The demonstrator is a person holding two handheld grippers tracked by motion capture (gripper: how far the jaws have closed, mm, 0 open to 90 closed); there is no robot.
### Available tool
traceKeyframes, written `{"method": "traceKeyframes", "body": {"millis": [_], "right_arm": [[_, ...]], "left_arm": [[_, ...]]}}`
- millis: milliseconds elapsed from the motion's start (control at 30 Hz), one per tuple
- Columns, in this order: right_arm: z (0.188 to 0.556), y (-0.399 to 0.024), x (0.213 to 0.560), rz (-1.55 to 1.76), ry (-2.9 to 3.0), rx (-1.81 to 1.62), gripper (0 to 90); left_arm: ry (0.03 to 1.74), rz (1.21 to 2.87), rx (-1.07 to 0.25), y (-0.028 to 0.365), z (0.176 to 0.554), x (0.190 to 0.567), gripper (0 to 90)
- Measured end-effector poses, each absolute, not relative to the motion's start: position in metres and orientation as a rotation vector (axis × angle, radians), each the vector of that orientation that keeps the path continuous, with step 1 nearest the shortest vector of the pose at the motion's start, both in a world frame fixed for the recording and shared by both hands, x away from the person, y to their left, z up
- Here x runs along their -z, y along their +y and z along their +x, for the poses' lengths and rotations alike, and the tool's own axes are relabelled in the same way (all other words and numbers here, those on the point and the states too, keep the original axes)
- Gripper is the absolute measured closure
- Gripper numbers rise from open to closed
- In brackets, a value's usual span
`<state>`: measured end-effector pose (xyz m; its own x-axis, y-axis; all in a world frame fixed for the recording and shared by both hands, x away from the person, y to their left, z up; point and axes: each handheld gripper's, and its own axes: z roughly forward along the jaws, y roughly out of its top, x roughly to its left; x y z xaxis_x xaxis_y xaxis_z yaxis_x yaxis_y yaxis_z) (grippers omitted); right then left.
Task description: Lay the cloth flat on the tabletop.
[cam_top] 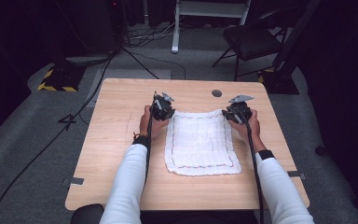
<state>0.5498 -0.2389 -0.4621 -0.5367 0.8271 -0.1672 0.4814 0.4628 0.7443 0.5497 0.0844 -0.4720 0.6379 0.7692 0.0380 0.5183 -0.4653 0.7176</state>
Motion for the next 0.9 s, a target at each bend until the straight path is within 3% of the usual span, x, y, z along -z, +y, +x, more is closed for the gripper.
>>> {"method": "traceKeyframes", "body": {"millis": [167, 200, 267, 400, 533, 900], "right_arm": [[0.540, -0.242, 0.459, 1.072, 2.227, -0.923, 54.9], [0.535, -0.242, 0.458, 1.055, 2.244, -0.929, 52.9], [0.518, -0.240, 0.457, 1.003, 2.311, -0.968, 46.8], [0.496, -0.240, 0.455, 0.940, 2.361, -1.018, 41.0], [0.465, -0.251, 0.455, 0.888, 2.395, -1.052, 36.7], [0.411, -0.249, 0.458, 0.759, 2.479, -1.096, 35.9]], "left_arm": [[0.971, 2.204, -0.462, 0.089, 0.535, 0.468, 52.4], [0.950, 2.221, -0.465, 0.091, 0.529, 0.468, 52.4], [0.907, 2.253, -0.472, 0.098, 0.509, 0.466, 38.6], [0.869, 2.253, -0.450, 0.109, 0.488, 0.465, 27.9], [0.819, 2.278, -0.439, 0.126, 0.457, 0.462, 25.0], [0.785, 2.298, -0.413, 0.155, 0.393, 0.474, 22.5]]}}
